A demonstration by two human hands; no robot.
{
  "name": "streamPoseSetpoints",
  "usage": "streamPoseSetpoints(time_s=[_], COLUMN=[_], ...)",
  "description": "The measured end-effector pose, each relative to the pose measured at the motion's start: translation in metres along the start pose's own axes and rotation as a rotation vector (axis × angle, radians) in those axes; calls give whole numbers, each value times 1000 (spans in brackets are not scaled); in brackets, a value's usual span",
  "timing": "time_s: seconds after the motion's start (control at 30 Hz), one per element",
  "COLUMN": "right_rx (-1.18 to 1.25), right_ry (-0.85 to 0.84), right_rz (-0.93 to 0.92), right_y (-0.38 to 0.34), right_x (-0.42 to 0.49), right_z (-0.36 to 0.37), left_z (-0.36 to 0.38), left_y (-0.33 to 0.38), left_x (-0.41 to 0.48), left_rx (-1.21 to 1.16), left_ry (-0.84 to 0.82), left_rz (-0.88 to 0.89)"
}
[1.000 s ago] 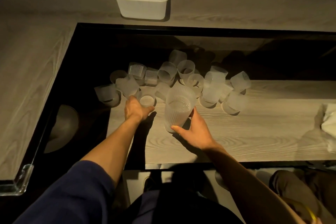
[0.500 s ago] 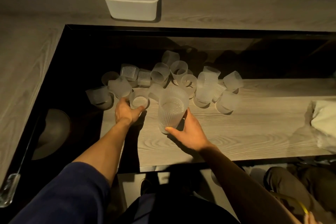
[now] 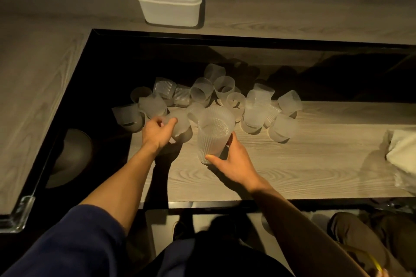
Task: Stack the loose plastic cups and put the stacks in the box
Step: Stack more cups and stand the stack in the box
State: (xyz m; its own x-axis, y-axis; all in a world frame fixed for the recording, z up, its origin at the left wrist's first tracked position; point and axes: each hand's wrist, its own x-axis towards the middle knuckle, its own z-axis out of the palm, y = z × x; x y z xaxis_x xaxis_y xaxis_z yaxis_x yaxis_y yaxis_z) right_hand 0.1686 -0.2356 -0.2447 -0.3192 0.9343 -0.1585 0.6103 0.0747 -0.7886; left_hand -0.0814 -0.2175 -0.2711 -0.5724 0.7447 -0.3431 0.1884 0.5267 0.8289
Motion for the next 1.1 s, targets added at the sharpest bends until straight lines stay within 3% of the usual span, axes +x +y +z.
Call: streamPoseSetpoints(time_s=[0.13,0.23,0.53,0.97,1.1], right_rx=[-4,3,-1,48,52], right_ry=[-1,-10,-9,16,11], right_rz=[-19,-29,-44,-116,-88], right_y=[4,6,5,9,9], right_x=[3,4,4,2,2], right_z=[2,3,1,4,4], left_z=[-21,-34,-36,-26,-23], left_y=[36,73,124,101,92], left_x=[-22,-44,-98,-105,-102], left_rx=[-208,-319,-69,133,152], left_ry=[28,-46,-317,-349,-461], left_rz=[196,347,795,769,714])
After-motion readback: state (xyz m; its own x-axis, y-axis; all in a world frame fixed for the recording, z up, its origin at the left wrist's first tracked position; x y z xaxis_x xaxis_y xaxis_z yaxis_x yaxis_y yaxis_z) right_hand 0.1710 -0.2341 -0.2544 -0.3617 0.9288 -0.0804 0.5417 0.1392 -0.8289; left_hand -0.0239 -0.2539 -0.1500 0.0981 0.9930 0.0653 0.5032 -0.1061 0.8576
